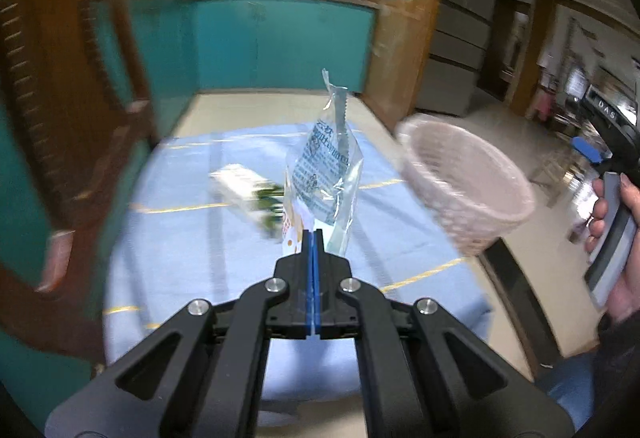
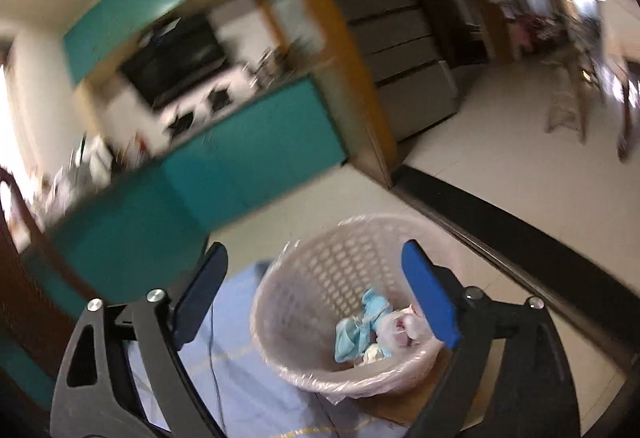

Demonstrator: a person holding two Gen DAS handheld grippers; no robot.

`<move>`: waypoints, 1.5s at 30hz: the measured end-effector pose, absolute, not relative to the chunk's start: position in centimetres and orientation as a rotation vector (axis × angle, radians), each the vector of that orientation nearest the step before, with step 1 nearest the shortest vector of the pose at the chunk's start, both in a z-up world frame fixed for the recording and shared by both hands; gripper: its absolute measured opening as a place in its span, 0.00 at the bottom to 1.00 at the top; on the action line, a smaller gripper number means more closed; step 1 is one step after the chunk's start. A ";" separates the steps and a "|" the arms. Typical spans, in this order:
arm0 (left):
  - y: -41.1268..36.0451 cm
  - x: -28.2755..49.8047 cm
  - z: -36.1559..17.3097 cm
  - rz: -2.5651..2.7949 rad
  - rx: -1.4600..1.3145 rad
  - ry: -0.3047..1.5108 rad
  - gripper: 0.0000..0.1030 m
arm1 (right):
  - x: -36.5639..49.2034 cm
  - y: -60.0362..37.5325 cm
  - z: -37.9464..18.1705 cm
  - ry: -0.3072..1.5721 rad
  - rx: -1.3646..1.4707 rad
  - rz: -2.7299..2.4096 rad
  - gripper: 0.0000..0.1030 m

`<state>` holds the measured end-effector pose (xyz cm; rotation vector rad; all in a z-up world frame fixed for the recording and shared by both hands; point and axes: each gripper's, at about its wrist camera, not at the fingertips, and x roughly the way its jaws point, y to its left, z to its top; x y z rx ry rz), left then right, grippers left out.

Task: Collect trash
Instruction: 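Drop the bottle from the left gripper into the wastebasket while the right releases the bag, then return both grippers open above the table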

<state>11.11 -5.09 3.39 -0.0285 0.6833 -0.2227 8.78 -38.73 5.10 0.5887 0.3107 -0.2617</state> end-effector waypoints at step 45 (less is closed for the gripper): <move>2.4 9.7 2.7 0.047 -0.091 0.675 0.87 | 11.6 -16.6 1.6 0.674 0.150 0.285 0.81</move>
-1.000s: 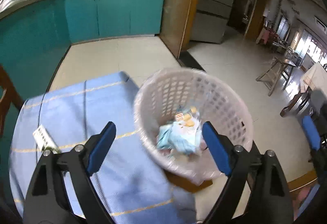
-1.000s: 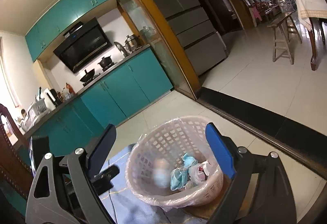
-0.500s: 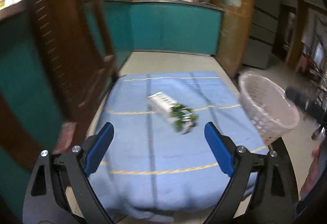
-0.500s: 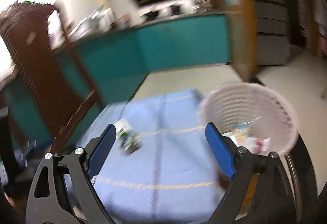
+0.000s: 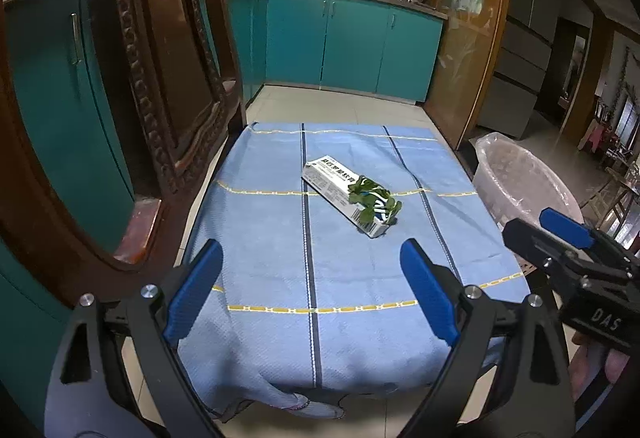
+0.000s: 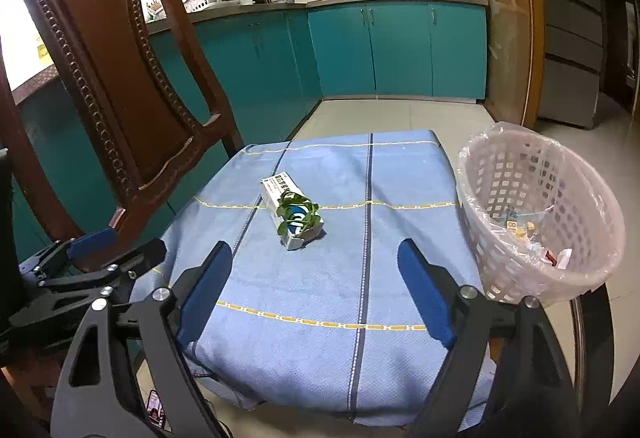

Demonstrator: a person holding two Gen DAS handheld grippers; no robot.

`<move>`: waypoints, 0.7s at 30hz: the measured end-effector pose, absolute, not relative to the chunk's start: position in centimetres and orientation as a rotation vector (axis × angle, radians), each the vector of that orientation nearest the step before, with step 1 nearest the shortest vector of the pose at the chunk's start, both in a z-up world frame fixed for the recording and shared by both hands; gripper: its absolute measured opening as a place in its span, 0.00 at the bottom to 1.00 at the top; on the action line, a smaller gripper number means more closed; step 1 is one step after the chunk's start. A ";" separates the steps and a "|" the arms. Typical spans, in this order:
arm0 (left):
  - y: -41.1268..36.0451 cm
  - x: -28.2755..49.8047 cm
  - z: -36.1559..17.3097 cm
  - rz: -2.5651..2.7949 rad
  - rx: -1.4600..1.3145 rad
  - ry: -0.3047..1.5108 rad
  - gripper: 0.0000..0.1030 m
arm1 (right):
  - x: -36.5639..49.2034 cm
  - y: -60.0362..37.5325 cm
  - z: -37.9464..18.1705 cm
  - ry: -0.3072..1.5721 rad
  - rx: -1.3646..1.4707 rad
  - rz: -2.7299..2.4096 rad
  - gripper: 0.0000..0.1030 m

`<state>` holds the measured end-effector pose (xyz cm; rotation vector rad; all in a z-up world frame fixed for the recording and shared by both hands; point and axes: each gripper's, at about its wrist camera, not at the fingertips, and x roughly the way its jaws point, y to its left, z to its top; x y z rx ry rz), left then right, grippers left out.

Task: Collect trash
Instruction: 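Return both grippers open above the table, then grasp the white medicine box with the left gripper while the right grasps the green sprig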

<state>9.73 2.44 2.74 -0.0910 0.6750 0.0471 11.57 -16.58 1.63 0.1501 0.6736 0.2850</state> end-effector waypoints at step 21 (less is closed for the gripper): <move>2.1 9.9 2.8 0.029 -0.098 0.681 0.87 | 21.4 -13.5 -4.4 0.848 0.129 0.297 0.61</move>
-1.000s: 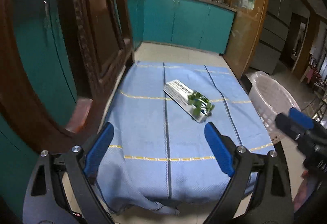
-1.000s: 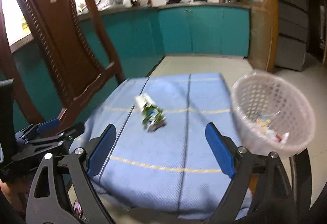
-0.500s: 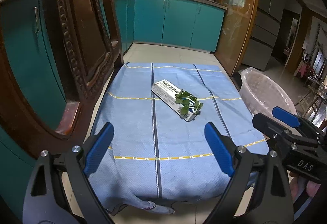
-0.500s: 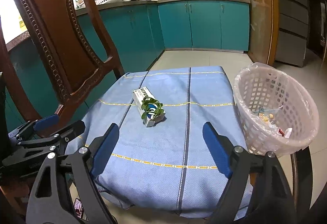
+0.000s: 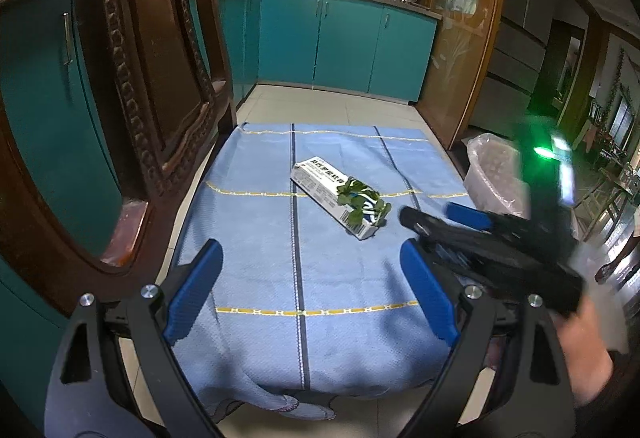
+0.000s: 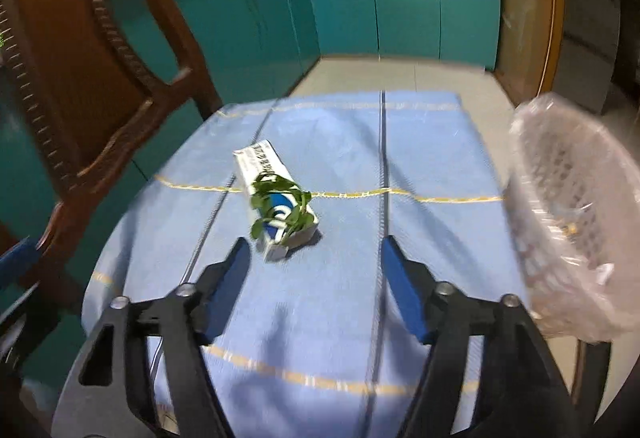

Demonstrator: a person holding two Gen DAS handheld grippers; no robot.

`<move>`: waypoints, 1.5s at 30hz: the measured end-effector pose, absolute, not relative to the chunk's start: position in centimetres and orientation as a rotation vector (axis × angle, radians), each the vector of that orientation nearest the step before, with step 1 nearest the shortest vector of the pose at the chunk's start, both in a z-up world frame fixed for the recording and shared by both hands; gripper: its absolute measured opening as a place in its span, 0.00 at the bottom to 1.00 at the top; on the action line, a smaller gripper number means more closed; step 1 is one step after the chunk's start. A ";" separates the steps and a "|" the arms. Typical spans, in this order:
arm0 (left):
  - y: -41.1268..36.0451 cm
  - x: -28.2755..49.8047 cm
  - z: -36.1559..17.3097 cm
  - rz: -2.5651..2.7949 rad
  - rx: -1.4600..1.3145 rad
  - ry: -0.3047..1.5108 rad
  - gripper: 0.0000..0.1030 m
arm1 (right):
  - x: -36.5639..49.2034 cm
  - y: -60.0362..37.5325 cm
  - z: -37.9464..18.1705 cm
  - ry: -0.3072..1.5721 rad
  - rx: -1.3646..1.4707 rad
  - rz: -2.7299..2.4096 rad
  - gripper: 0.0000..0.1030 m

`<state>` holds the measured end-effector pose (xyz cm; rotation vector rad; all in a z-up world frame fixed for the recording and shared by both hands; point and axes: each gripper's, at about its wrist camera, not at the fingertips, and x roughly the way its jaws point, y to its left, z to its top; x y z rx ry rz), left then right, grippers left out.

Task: Collect trash
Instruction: 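Grasp the white medicine box with the left gripper while the right grasps the green sprig, then lift the medicine box and green sprig with both grippers toward the wastebasket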

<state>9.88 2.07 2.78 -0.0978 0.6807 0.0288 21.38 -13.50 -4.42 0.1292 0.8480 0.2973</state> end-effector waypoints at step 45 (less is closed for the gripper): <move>0.0 26.4 -4.8 0.105 -0.275 0.969 0.39 | 18.3 -22.2 3.3 0.684 0.386 0.365 0.03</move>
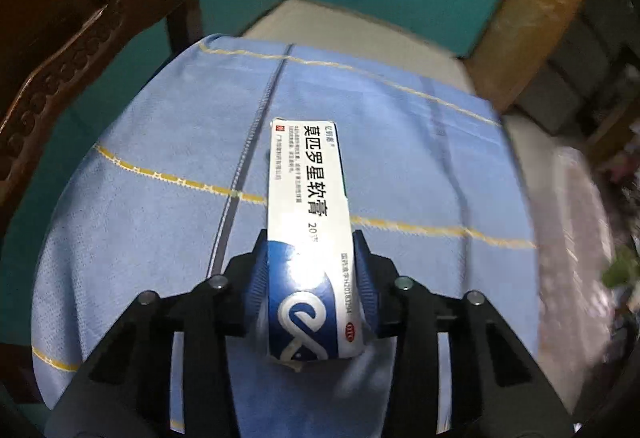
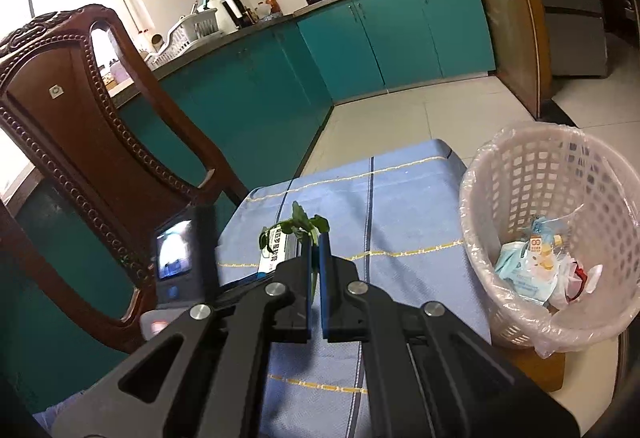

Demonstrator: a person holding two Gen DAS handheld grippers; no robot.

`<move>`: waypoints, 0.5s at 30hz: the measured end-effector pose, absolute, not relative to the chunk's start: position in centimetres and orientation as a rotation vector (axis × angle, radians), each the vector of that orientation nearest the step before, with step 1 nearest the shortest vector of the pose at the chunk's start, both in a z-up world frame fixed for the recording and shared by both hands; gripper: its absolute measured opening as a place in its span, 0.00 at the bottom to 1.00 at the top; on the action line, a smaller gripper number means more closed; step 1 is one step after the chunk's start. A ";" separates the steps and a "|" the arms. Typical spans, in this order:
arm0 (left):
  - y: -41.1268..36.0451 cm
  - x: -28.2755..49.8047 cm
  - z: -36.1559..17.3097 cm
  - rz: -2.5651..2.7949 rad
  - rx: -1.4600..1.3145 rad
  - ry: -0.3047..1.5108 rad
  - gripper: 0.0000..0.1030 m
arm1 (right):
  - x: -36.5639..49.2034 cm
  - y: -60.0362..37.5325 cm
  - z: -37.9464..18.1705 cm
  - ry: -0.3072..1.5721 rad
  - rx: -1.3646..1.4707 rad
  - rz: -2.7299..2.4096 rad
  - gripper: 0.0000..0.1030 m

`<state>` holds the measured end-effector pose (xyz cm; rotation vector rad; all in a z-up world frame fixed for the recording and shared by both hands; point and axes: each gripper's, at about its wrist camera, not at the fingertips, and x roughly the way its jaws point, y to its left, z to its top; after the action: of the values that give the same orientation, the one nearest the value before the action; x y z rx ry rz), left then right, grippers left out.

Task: Collect trash
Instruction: 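Lift the medicine box and green sprig with both grippers toward the wastebasket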

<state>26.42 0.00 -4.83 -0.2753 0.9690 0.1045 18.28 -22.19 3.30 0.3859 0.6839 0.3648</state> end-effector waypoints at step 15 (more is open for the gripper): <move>0.0 12.9 2.0 -0.058 -0.078 0.747 0.40 | 13.5 -18.7 1.6 0.718 0.269 0.364 0.04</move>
<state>12.93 -0.04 1.98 -0.0775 0.7475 -0.0579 13.47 -18.67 1.59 0.2688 0.7184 0.3643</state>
